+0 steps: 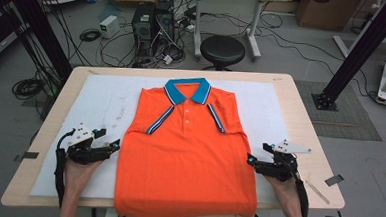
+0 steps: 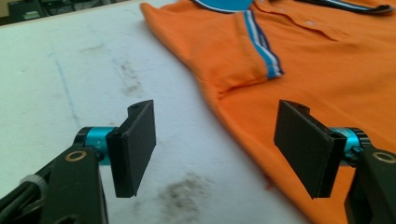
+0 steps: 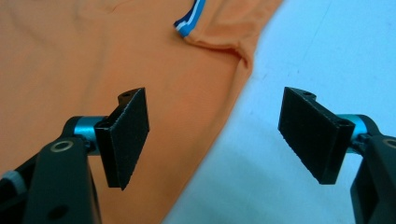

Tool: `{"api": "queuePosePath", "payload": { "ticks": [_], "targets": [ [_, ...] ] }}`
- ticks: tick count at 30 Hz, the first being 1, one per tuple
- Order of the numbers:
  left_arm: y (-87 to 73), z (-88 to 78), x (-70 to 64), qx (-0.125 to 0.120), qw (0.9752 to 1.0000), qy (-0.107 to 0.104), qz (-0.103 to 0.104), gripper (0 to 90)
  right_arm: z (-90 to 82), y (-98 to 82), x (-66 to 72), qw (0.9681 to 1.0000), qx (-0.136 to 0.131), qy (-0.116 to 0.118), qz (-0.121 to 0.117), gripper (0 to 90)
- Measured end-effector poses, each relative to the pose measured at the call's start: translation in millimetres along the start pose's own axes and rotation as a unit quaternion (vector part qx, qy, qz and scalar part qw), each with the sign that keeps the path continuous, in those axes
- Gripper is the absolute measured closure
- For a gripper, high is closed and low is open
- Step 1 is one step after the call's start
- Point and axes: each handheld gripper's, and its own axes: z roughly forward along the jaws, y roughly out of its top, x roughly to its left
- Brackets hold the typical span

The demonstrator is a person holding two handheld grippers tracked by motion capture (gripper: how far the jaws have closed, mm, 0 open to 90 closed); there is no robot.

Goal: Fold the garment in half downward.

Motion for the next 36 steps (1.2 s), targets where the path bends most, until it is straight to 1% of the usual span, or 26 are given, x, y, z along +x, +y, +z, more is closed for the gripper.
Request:
{"api": "queuePosePath", "payload": {
  "ticks": [1, 2, 3, 4, 6, 8, 9, 11, 12, 13, 14, 15, 18, 21, 22, 24, 25, 27, 28, 30, 31, 32, 33, 34, 35, 36],
  "targets": [
    [1.1, -1.7, -4.2, 0.0, 1.0, -0.006, 0.001, 30.2, -2.2, -1.3, 2.6, 1.0, 0.005, 0.002, -0.003, 25.9],
    [3.6, -5.8, -11.3, 0.008, 0.9998, -0.02, 0.002, 31.7, -5.5, -4.2, 6.6, 0.9999, 0.011, 0.005, -0.013, 26.9],
    [3.6, -5.8, -11.3, 0.008, 0.9998, -0.02, 0.002, 32.0, -5.5, -4.2, 6.6, 0.9999, 0.011, 0.005, -0.013, 26.9],
    [5.0, -9.6, -18.8, 0.018, 0.9991, -0.039, 0.002, 32.5, -8.4, -7.2, 10.3, 0.9997, 0.019, 0.004, -0.017, 28.1],
    [5.1, -10.7, -22.5, 0.024, 0.9988, -0.043, 0.005, 33.4, -9.5, -8.5, 11.7, 0.9996, 0.023, 0.004, -0.014, 28.5],
    [4.1, -12.3, -32.0, 0.044, 0.9978, -0.049, 0.005, 34.0, -10.7, -11.6, 15.3, 0.9993, 0.031, 0.014, -0.017, 28.7],
    [4.1, -12.3, -32.0, 0.044, 0.9978, -0.049, 0.005, 34.2, -10.7, -11.6, 15.3, 0.9993, 0.031, 0.014, -0.017, 28.7],
    [2.4, -10.2, -37.7, 0.063, 0.9967, -0.051, 0.003, 34.2, -11.2, -14.2, 19.8, 0.9988, 0.044, 0.01, -0.018, 28.8],
    [-0.1, -8.3, -44.4, 0.078, 0.9957, -0.05, 0.005, 34.2, -11.2, -14.9, 20.1, 0.9987, 0.047, 0.012, -0.018, 28.7],
    [-0.1, -8.3, -44.4, 0.078, 0.9957, -0.05, 0.005, 34.2, -11.2, -14.9, 20.1, 0.9987, 0.047, 0.012, -0.018, 28.7],
    [-2.2, -7.0, -49.7, 0.095, 0.9943, -0.046, 0.01, 34.3, -11.9, -16.3, 21.8, 0.9984, 0.052, 0.015, -0.016, 29.1],
    [-2.2, -7.0, -49.7, 0.095, 0.9943, -0.046, 0.01, 34.4, -11.9, -16.3, 21.8, 0.9984, 0.052, 0.015, -0.016, 29.1],
    [-6.4, -8.5, -58.0, 0.109, 0.9937, -0.021, 0.01, 34.4, -11.8, -21.0, 23.6, 0.997, 0.073, 0.016, -0.02, 34.1],
    [-9.1, -11.0, -59.2, 0.113, 0.9933, -0.024, 0.005, 34.4, -13.6, -23.6, 23.7, 0.9964, 0.081, 0.019, -0.019, 36.1],
    [-12.5, -11.9, -60.2, 0.119, 0.9924, -0.031, -0.004, 34.4, -13.7, -23.8, 23.3, 0.996, 0.084, 0.024, -0.02, 37.0],
    [-15.4, -12.7, -61.6, 0.124, 0.9919, -0.03, 0.002, 34.4, -12.5, -23.9, 23.6, 0.9956, 0.088, 0.023, -0.023, 38.0],
    [-17.0, -12.7, -62.4, 0.12, 0.9923, -0.029, 0.004, 34.4, -11.8, -23.8, 24.4, 0.9951, 0.094, 0.023, -0.022, 40.2],
    [-18.1, -13.7, -62.6, 0.117, 0.9928, -0.029, -0.003, 34.6, -11.0, -24.1, 25.5, 0.9954, 0.092, 0.014, -0.026, 44.4],
    [-18.2, -14.0, -62.7, 0.115, 0.993, -0.025, -0.003, 35.1, -11.1, -24.4, 25.8, 0.9955, 0.091, 0.012, -0.023, 46.8],
    [-18.7, -15.2, -63.1, 0.114, 0.9932, -0.024, -0.003, 40.5, -11.5, -25.6, 24.3, 0.9963, 0.084, 0.007, -0.017, 56.6],
    [-18.7, -15.2, -63.1, 0.114, 0.9932, -0.024, -0.003, 45.3, -11.5, -25.6, 24.3, 0.9963, 0.084, 0.007, -0.017, 56.6],
    [-18.9, -16.3, -63.1, 0.112, 0.9934, -0.023, -0.006, 45.3, -12.0, -25.9, 23.6, 0.9964, 0.083, 0.007, -0.015, 62.0],
    [-19.5, -16.3, -63.3, 0.108, 0.9939, -0.022, -0.009, 50.8, -12.8, -26.9, 22.5, 0.9968, 0.079, 0.009, -0.013, 67.5],
    [-20.1, -17.6, -62.8, 0.105, 0.9942, -0.024, -0.01, 60.3, -12.8, -27.8, 22.6, 0.9968, 0.075, 0.022, -0.017, 77.9],
    [-20.1, -17.6, -62.8, 0.105, 0.9942, -0.024, -0.01, 66.5, -12.8, -27.8, 22.6, 0.9968, 0.075, 0.022, -0.017, 77.9],
    [-20.9, -18.3, -62.8, 0.102, 0.994, -0.035, -0.012, 71.0, -12.7, -28.0, 24.6, 0.9966, 0.073, 0.029, -0.023, 86.4]
  ]
}}
